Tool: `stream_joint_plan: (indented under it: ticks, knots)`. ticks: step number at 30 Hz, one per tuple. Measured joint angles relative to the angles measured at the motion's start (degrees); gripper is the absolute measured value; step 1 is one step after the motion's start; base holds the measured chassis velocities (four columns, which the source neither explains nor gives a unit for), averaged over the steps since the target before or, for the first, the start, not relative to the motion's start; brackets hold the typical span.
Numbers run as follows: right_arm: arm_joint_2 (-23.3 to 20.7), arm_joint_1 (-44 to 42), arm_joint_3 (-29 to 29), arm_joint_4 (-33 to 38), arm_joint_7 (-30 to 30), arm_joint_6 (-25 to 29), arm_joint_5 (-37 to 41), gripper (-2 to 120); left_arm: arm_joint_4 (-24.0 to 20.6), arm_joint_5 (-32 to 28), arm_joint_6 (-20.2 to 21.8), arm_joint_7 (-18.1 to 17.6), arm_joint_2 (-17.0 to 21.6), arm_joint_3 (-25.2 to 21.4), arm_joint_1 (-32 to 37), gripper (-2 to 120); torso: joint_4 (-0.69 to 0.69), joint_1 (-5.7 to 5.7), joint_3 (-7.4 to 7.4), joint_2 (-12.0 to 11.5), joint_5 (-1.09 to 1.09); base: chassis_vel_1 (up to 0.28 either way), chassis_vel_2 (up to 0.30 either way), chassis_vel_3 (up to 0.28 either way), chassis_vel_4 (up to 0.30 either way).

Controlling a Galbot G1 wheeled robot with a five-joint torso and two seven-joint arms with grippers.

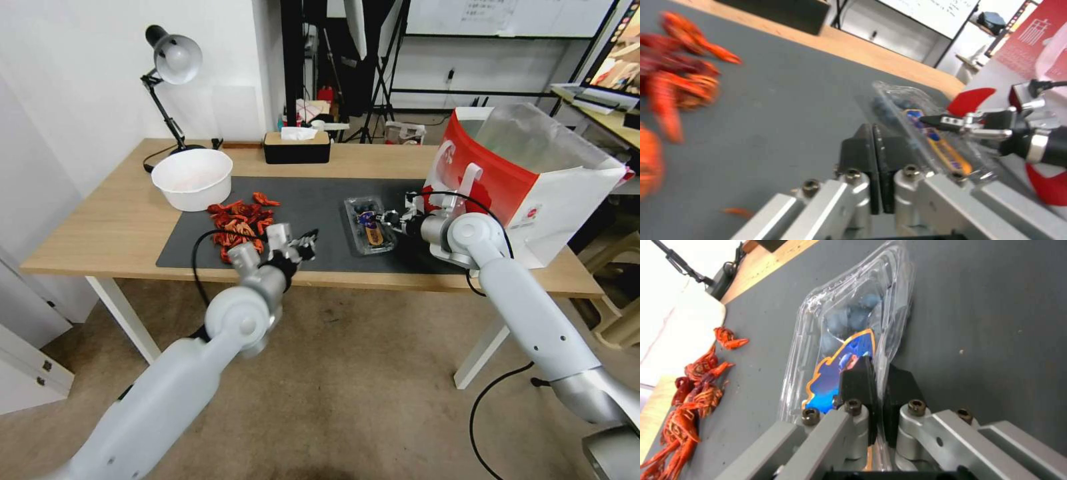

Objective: Close the takeout container lid, then place the container into the takeout bag.

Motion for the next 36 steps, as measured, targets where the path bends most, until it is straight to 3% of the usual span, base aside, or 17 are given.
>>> stream_joint_plan:
  ticks: [4,6,8,10,12,17,18,20,23,27,36]
  knots:
    - [0.4,0.0,0.1,-0.1,-0.1,0.1,0.2,0,-1.4,4.9,-2.6,2.9,1.3,-2.3,5.1,21,0.0,0.0,0.0,0.0,0.0,0.0,0.0,0.0,0.0]
    - [0.5,0.0,0.1,-0.1,-0.2,0.1,0.2,0,-1.5,5.3,-2.8,3.1,1.4,-2.5,5.6,22,-0.01,0.0,0.0,0.0,0.0,0.0,0.0,0.0,0.0]
    - [0.6,0.2,0.2,-0.2,-0.3,0.2,0.3,0,-3.3,10.0,-4.9,4.9,2.1,-4.6,11.5,35,0.0,0.0,0.0,0.0,0.0,0.0,0.0,0.0,0.0]
    - [0.6,0.2,0.2,-0.2,-0.4,0.2,0.3,0,-3.5,11.1,-5.5,5.2,2.2,-4.9,12.6,37,0.0,0.0,0.0,0.0,0.0,0.0,0.0,0.0,0.0]
    - [0.8,0.3,0.2,-0.2,-0.4,0.2,0.4,0,-4.6,16.3,-8.2,6.4,2.8,-6.5,16.9,51,0.01,0.0,0.0,0.0,0.01,0.0,0.0,0.0,0.0]
    - [0.9,0.5,0.1,-0.3,-0.4,0.2,0.5,0,-6.0,21.0,-10.6,6.5,2.9,-7.9,21.3,66,0.0,0.0,0.0,0.0,0.01,0.0,0.0,0.0,0.0]
    - [0.9,0.5,0.1,-0.3,-0.4,0.2,0.5,0,-6.2,22.3,-11.4,6.2,2.7,-8.6,22.7,74,-0.01,0.0,0.0,0.0,0.01,0.0,0.0,0.0,0.0]
    - [0.9,0.6,0.1,-0.2,-0.3,0.2,0.6,0,-6.3,23.3,-11.8,6.0,2.6,-9.0,23.6,77,0.0,0.0,0.0,0.0,0.01,0.0,0.0,0.0,0.0]
    - [0.8,0.8,0.0,0.0,0.0,0.3,0.8,0,-6.7,26.4,-13.0,5.9,2.2,-9.6,26.4,92,0.01,0.0,0.0,0.0,0.01,0.0,0.0,0.0,0.0]
    - [0.5,0.8,-0.1,0.4,0.3,0.3,1.1,0,-6.8,27.9,-13.3,5.6,1.5,-9.6,27.6,99,0.0,0.01,0.0,0.0,0.01,0.0,0.0,0.0,0.0]
    - [-0.3,0.0,0.7,1.4,0.8,0.3,1.6,0,-6.3,30.6,-13.4,6.0,1.3,-9.7,29.0,100,0.0,0.01,0.0,0.0,0.02,0.0,0.0,0.0,0.0]
